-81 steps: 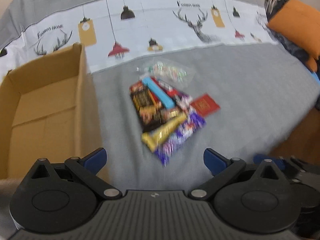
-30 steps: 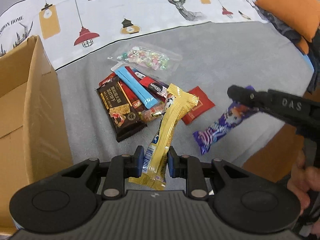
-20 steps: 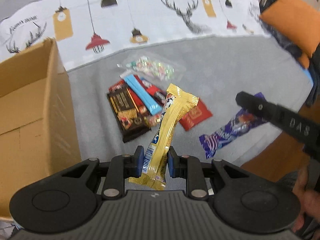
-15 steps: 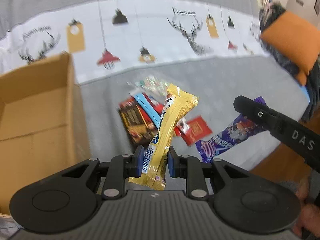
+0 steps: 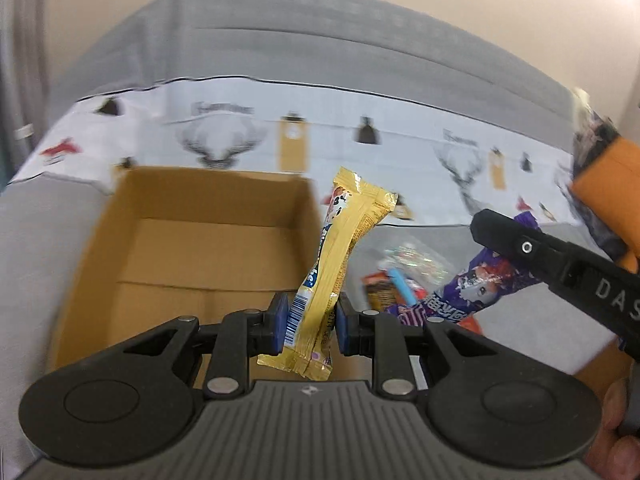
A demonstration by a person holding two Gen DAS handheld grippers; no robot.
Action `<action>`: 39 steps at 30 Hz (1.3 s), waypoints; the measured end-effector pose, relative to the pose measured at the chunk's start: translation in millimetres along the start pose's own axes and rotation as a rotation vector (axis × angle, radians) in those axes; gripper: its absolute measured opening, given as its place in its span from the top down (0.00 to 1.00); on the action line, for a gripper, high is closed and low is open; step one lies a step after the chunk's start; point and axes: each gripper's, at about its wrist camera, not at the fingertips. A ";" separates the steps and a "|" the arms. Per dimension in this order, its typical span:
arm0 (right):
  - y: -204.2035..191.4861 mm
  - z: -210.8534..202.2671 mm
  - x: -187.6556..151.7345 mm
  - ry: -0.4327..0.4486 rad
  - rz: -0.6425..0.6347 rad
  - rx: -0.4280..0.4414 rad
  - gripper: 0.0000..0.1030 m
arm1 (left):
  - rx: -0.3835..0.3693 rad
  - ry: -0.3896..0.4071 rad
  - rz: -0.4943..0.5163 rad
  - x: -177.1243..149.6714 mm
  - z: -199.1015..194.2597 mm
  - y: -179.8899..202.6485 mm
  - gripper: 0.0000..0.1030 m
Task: Organize snacks
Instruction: 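Carry both bars over the box and open both tools to drop them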
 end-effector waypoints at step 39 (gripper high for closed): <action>-76.5 153.1 -56.1 -0.381 -0.035 0.009 0.00 | 0.105 -0.057 -0.179 -39.6 55.4 -137.1 0.00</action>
Point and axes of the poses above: each gripper's, at about its wrist camera, not at the fingertips, and z roughly the way its jaws point, y to its right, x to its top, and after that the axes turned 4 degrees about z, right-handed
